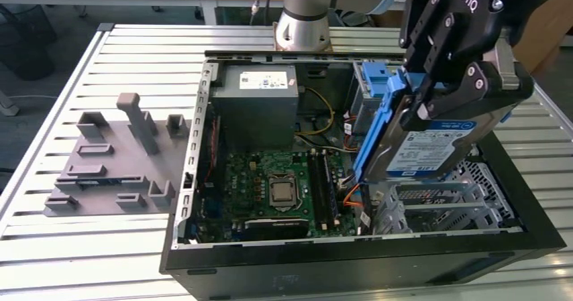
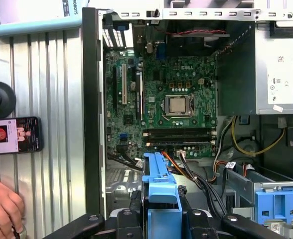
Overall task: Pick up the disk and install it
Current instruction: 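Insert the disk into the insertion slot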
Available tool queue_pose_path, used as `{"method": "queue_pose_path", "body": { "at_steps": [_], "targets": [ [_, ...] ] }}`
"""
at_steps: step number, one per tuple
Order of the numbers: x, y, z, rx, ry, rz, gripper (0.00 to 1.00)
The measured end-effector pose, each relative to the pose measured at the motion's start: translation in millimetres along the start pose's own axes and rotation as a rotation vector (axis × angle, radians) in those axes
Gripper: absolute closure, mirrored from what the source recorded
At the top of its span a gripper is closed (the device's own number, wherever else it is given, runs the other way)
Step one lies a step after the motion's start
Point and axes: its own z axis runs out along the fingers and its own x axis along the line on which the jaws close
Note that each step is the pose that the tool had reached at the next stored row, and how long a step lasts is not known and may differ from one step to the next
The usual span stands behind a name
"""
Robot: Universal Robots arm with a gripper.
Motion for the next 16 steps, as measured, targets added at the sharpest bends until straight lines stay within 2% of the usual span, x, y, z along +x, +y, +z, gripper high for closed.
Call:
{"method": "queue_pose_path", "body": {
  "at_steps": [5, 11, 16],
  "targets": [
    [1.9, -8.8, 3.7, 0.0000, 0.0001, 0.000, 0.64],
    [4.9, -14.2, 6.5, 0.0002, 0.0018, 0.002, 0.64],
    [10.4, -19.0, 10.1, 0.0002, 0.0016, 0.002, 0.64]
  ]
}}
